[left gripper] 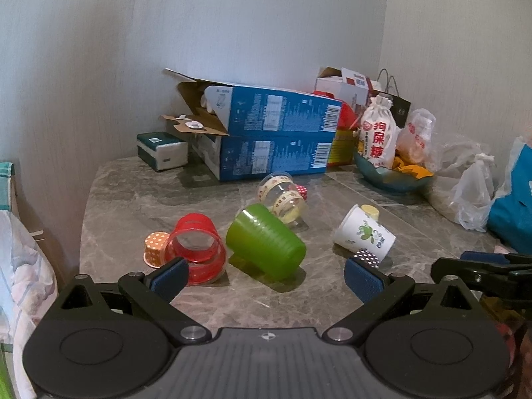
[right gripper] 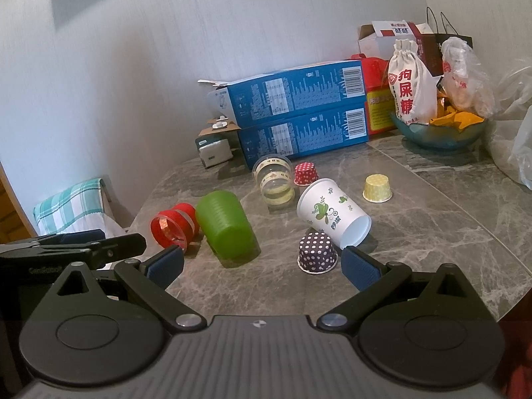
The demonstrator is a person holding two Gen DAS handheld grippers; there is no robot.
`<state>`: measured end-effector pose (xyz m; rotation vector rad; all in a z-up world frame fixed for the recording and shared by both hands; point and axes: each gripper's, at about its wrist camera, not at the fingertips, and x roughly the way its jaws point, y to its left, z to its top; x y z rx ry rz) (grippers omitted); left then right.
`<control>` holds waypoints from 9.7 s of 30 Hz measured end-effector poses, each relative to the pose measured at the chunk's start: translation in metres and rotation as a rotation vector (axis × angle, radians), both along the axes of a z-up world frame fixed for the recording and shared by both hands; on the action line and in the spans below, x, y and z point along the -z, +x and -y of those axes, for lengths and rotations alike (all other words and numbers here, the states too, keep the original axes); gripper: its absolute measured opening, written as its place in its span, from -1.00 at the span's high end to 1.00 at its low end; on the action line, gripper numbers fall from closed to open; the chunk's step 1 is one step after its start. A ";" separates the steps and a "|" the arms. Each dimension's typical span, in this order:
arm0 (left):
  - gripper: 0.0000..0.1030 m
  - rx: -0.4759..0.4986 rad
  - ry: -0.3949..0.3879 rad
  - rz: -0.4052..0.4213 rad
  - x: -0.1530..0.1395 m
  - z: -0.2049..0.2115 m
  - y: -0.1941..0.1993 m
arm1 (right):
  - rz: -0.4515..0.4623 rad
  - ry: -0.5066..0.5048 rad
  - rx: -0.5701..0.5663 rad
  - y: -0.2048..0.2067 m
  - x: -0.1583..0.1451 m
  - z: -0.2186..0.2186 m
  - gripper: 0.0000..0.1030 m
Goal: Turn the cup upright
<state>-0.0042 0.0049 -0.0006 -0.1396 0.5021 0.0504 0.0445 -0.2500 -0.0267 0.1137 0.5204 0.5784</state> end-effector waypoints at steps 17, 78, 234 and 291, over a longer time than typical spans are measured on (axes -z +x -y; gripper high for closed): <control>-0.96 -0.032 -0.002 -0.019 0.000 -0.005 0.001 | -0.006 -0.001 -0.014 0.001 0.002 0.000 -0.98; -0.58 -0.343 -0.415 -0.565 0.037 0.007 0.183 | -0.050 0.143 -0.034 0.006 0.021 0.061 -0.98; -0.60 0.090 -0.453 0.045 0.064 -0.045 -0.065 | 0.355 -0.062 -0.096 0.002 0.074 -0.061 -0.41; -1.00 0.051 -0.043 -0.056 0.002 0.000 -0.053 | 0.094 -0.109 0.134 -0.053 -0.021 -0.007 -0.98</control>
